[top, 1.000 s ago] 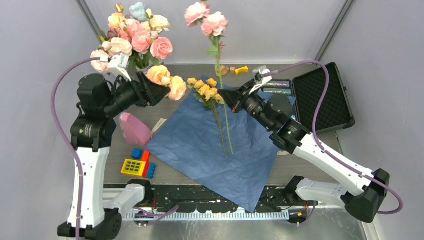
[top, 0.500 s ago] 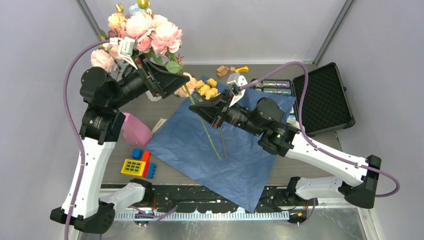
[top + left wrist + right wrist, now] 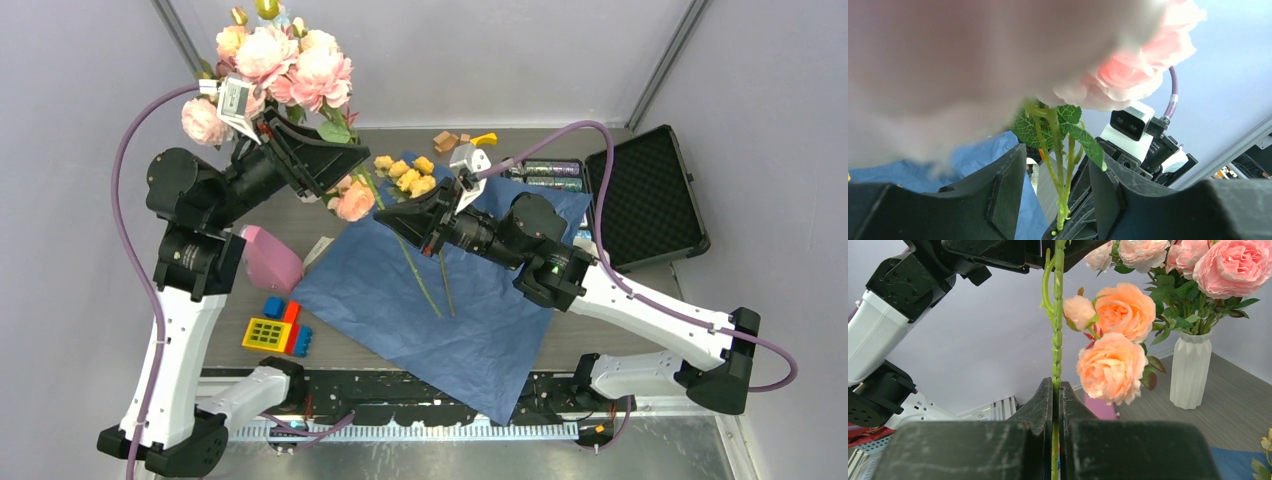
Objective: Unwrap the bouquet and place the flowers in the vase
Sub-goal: Insert the fake flower into the vase.
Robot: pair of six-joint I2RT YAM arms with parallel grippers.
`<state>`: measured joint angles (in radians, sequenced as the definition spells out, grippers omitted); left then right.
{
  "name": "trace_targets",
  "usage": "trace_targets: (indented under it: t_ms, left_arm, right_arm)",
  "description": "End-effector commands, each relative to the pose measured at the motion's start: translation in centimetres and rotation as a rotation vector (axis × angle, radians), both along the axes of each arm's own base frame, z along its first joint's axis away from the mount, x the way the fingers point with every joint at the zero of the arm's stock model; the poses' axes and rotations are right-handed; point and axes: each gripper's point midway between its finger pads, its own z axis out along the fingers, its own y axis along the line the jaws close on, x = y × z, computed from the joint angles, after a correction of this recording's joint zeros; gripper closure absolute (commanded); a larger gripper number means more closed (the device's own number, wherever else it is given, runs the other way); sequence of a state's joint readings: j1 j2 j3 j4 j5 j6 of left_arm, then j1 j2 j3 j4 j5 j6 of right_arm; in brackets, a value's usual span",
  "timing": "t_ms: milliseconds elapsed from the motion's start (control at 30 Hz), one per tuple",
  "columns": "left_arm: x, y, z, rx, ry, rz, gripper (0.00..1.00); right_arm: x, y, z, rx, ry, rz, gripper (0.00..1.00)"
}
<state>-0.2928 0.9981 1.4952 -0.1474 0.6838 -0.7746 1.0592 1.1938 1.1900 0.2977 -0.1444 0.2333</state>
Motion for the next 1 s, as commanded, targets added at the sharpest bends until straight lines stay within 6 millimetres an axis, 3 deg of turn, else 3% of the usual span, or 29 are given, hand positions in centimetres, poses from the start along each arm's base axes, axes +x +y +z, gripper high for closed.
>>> trace_targets:
  t_ms: [0, 100, 167, 233, 333, 433, 667, 733, 833, 967]
  left_arm:
    - [-0.3, 0.1, 1.2, -0.017, -0.048, -0.001, 0.51]
    - [-0.4, 0.0, 1.3, -0.017, -0.051, -0.005, 0.63]
    - [-0.6, 0.1, 1.5, -0.017, -0.059, -0.004, 0.86]
    - [-0.8, 0.3, 1.8, -0.011, -0.075, 0.008, 1.0]
    - [-1.4, 0.6, 2.5, 0.011, -0.109, 0.024, 1.0]
    - [-1.8, 1.3, 3.2, 0.052, -0.14, 0.069, 1.0]
    - [-2.5, 3.1, 4.0, 0.169, -0.139, 0.176, 1.0]
    - [-3.2, 3.6, 4.4, 0.213, -0.15, 0.19, 1.0]
    - [-2.7, 5.0, 2.9, 0.332, -0.117, 0.269, 1.0]
    - [-2.2, 7.9, 2.4, 0.446, -0.13, 0.429, 1.0]
  right_arm:
    - [-0.9, -0.2, 2.8, 0.05, -0.06, 0.026, 1.0]
    - [-0.9, 0.0, 2.6, 0.037, -0.055, 0.03, 1.0]
    - [-0.9, 0.0, 2.5, 0.033, -0.051, 0.029, 1.0]
    - [-0.8, -0.1, 2.5, 0.032, -0.05, 0.024, 1.0]
    - [-0.9, -0.4, 2.6, 0.034, -0.046, 0.016, 1.0]
    - [-0.9, -1.1, 2.8, 0.041, -0.048, -0.002, 0.89]
    - [0.3, -3.1, 2.4, 0.054, -0.025, -0.114, 0.31]
    - [1.2, -4.0, 2.2, 0.053, -0.012, -0.176, 0.21]
    - [2.3, -5.6, 2.0, 0.045, 0.0, -0.273, 0.15]
    - [4.2, -8.2, 1.3, 0.028, 0.022, -0.436, 0.1]
